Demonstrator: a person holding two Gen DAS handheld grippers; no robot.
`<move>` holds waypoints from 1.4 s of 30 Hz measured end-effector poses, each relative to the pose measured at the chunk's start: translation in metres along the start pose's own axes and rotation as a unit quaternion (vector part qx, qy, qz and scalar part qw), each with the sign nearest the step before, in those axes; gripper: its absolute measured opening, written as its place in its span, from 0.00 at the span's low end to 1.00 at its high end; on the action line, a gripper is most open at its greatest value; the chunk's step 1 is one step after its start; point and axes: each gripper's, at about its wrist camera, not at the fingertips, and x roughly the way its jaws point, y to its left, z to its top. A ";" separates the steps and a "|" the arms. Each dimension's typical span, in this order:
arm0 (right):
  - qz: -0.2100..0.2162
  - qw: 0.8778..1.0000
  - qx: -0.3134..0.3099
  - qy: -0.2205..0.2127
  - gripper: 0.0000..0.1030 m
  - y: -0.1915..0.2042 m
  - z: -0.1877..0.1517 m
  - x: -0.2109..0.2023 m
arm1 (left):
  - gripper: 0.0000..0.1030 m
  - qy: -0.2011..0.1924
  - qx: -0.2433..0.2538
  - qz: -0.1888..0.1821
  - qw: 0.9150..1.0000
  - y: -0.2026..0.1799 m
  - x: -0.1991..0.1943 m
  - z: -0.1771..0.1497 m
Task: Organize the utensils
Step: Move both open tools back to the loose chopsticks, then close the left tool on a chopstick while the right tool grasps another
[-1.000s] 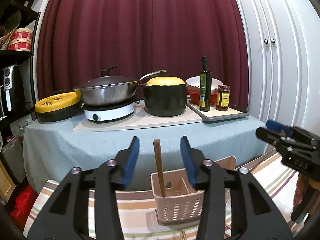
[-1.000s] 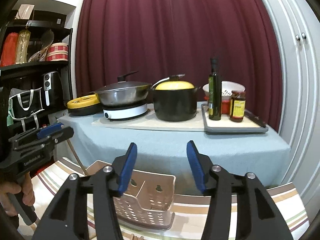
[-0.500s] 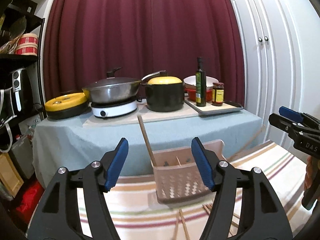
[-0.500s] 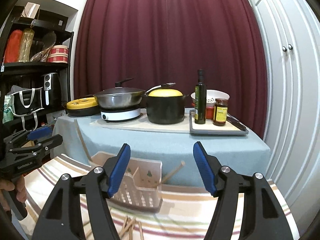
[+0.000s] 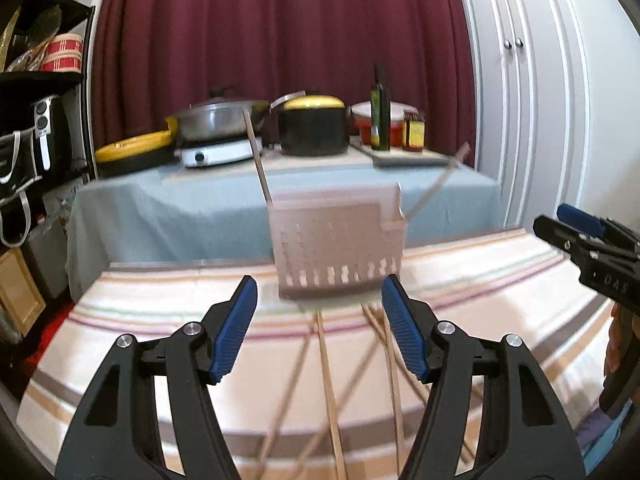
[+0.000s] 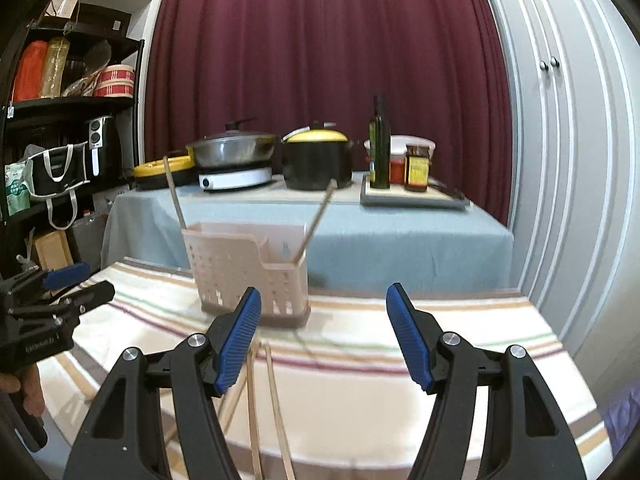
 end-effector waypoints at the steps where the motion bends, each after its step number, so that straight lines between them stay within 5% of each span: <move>1: -0.001 1.000 0.001 0.002 0.62 -0.001 -0.004 -0.002 | 0.59 0.007 -0.003 -0.001 1.000 -0.002 -0.002 -0.008; 15: -0.008 0.998 0.015 0.053 0.55 -0.011 -0.067 -0.010 | 0.44 0.087 0.031 -0.013 0.996 -0.041 0.000 -0.087; 29: -0.009 0.998 0.016 0.061 0.54 -0.009 -0.084 -0.016 | 0.31 0.123 0.042 -0.019 0.991 -0.050 0.011 -0.124; 35: -0.002 0.998 0.015 0.064 0.54 -0.005 -0.091 -0.016 | 0.07 0.121 0.052 -0.042 0.990 -0.056 0.006 -0.127; 42: 0.019 0.996 0.016 0.083 0.33 -0.002 -0.106 -0.012 | 0.06 0.119 0.041 -0.040 0.991 -0.049 0.003 -0.125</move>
